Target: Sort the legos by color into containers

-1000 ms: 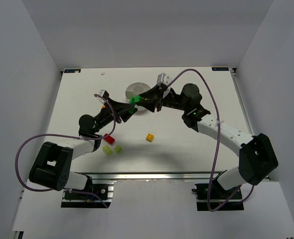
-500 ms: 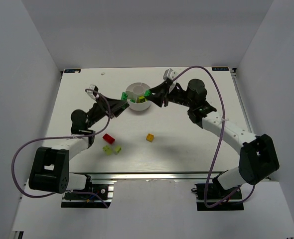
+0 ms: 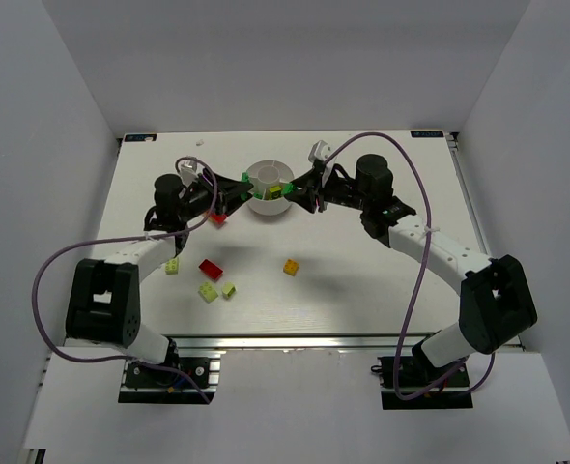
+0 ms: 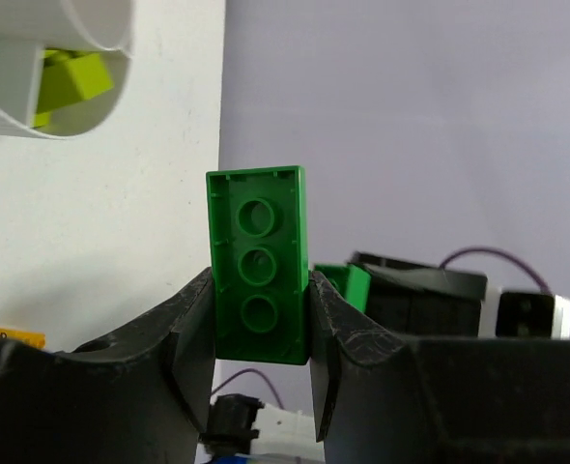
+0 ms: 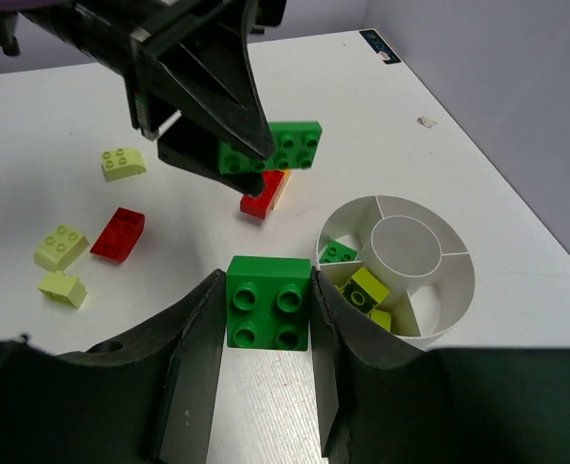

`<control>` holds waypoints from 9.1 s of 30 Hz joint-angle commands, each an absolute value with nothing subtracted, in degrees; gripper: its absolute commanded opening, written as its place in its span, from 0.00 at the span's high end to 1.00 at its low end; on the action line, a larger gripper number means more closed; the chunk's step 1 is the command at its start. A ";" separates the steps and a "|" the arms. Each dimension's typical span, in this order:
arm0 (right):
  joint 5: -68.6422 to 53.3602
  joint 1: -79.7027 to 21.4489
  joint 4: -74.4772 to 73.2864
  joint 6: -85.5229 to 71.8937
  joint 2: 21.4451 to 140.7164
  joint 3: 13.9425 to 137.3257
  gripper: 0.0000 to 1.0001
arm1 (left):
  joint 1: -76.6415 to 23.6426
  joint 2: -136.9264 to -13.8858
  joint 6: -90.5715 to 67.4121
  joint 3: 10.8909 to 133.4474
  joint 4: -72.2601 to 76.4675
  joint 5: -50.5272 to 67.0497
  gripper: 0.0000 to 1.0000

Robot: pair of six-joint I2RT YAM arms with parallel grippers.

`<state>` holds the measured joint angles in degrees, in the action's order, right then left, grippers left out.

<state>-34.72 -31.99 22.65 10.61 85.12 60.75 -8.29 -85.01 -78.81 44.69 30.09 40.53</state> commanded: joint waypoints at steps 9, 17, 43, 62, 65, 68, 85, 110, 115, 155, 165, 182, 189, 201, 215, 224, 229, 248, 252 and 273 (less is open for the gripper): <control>-34.37 -31.29 24.34 11.78 83.76 60.56 1.00 | -8.09 -94.73 -87.19 52.82 31.99 39.64 0.75; -34.36 -30.32 24.79 11.87 83.14 59.68 1.00 | -8.17 -98.96 -89.65 52.21 32.78 38.32 0.68; -34.63 -29.44 25.49 11.51 82.71 58.89 1.00 | -8.96 -106.00 -93.42 54.14 35.59 37.71 0.39; -27.98 -31.72 14.69 8.53 96.57 74.43 1.00 | -4.75 -80.70 -60.67 57.39 -4.79 27.00 0.78; -22.18 -34.18 7.93 5.98 102.62 83.03 1.00 | -4.05 -74.37 -52.84 56.52 -16.76 19.20 0.59; -19.26 -36.21 0.63 3.52 108.62 92.09 1.00 | -3.43 -67.87 -50.80 53.80 -21.88 15.13 0.49; -1.77 -45.26 -9.67 9.22 120.49 105.20 1.00 | -3.43 -40.96 -56.25 38.14 -30.05 4.22 0.39; 7.47 -46.85 -1.50 15.73 123.66 105.56 0.94 | -3.43 -35.16 -57.83 35.24 -32.52 3.25 0.38; 8.17 -46.85 -0.62 17.22 124.45 104.94 0.83 | -3.43 -35.07 -57.83 35.33 -32.69 3.25 0.38; -35.88 -43.77 -26.99 37.92 94.83 70.23 0.23 | -3.43 -35.51 -54.23 37.27 -45.17 -3.95 0.22; -28.81 -41.31 -25.40 30.04 95.63 68.30 0.11 | -3.43 -35.16 -53.96 37.35 -46.32 -5.36 0.22; -29.01 -39.11 -14.94 28.57 102.39 68.02 0.16 | -3.43 -34.28 -54.05 36.39 -45.00 -4.83 0.22; -27.60 -40.87 -15.47 26.81 104.68 69.44 0.17 | -3.43 -33.49 -54.67 35.68 -45.00 -4.83 0.22; -22.07 -44.30 -13.98 24.79 106.96 68.73 0.19 | -3.34 -35.16 -54.40 35.77 -43.68 -4.48 0.22; -18.72 -44.56 -12.39 25.93 106.26 66.80 0.54 | -3.43 -33.57 -55.28 34.80 -44.12 -4.39 0.22; -19.42 -44.65 -12.48 26.10 105.73 66.53 0.64 | -3.43 -33.14 -55.20 34.89 -44.56 -4.48 0.22; -20.65 -44.56 -13.18 26.19 105.73 67.67 0.96 | -3.43 -32.52 -55.37 34.81 -45.00 -4.66 0.22; -20.14 -34.81 3.60 3.35 105.63 90.34 1.00 | -3.34 -32.08 -55.55 34.10 -44.65 -4.31 0.22; -17.40 -34.80 3.87 0.97 111.61 98.86 1.00 | -3.43 -31.91 -56.16 33.84 -44.30 -4.13 0.22; -16.26 -34.80 2.02 4.22 121.11 103.01 0.70 | -3.43 -33.92 -55.81 33.13 -42.54 -3.69 0.22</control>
